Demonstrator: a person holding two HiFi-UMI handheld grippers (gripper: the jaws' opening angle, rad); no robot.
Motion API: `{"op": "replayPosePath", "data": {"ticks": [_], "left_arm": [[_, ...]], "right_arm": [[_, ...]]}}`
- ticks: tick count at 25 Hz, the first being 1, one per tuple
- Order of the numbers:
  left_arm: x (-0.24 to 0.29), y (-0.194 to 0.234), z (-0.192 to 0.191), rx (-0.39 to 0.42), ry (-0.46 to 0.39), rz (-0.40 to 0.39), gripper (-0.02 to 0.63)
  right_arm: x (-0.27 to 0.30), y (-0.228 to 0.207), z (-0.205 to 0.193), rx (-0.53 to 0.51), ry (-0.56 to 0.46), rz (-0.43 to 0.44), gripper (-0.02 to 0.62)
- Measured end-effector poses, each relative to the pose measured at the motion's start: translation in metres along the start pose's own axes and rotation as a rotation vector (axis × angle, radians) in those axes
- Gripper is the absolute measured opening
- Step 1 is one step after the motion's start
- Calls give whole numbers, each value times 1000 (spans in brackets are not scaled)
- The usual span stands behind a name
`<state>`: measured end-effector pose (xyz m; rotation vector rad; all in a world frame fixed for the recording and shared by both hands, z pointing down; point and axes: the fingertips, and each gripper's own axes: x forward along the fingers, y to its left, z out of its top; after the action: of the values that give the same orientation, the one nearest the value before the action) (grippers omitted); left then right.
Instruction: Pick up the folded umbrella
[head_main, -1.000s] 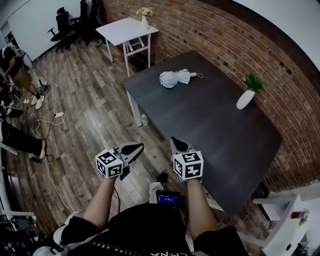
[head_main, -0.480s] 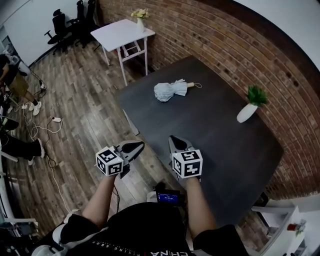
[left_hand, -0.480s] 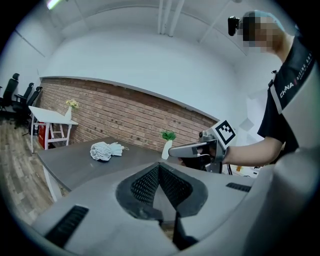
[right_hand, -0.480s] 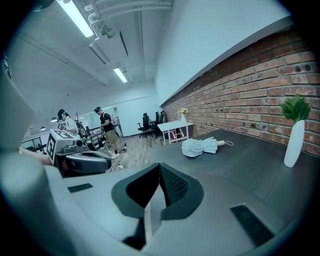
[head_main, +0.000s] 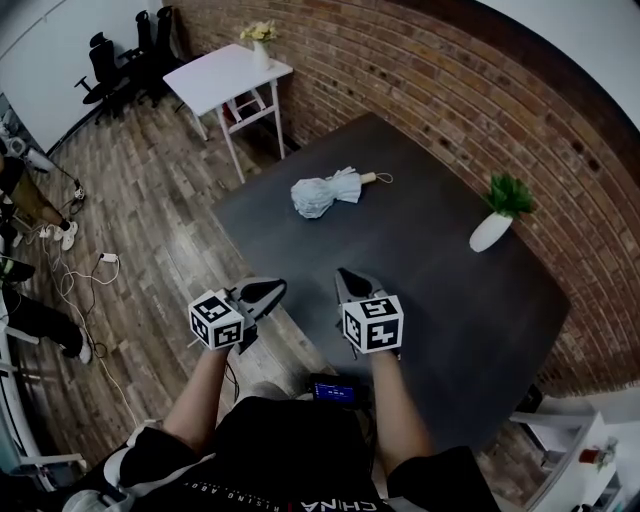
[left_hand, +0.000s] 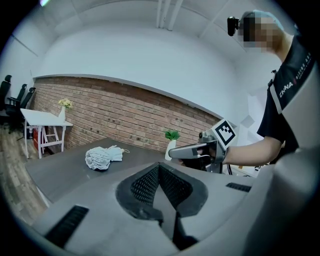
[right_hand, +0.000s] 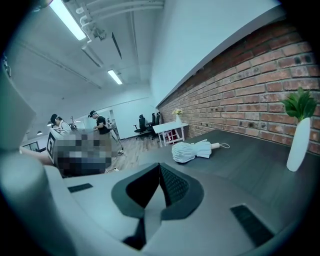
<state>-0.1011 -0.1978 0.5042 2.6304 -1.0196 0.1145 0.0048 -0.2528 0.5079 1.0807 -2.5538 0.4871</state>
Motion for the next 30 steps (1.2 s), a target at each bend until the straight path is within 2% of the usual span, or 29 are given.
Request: {"op": "replayPosePath", "data": {"ticks": [8, 13, 22, 30], "left_arm": [[14, 20, -2, -15, 5, -19, 3], [25, 47, 3, -12, 18, -59, 3], [57, 115, 20, -11, 64, -161, 2], [81, 190, 39, 11, 91, -221, 3]], "right_arm": [[15, -12, -3, 17, 18, -22, 11], [32, -22, -1, 47, 10, -68, 11], [87, -51, 23, 114, 19, -157, 11], [144, -69, 52, 146, 12, -239, 11]]}}
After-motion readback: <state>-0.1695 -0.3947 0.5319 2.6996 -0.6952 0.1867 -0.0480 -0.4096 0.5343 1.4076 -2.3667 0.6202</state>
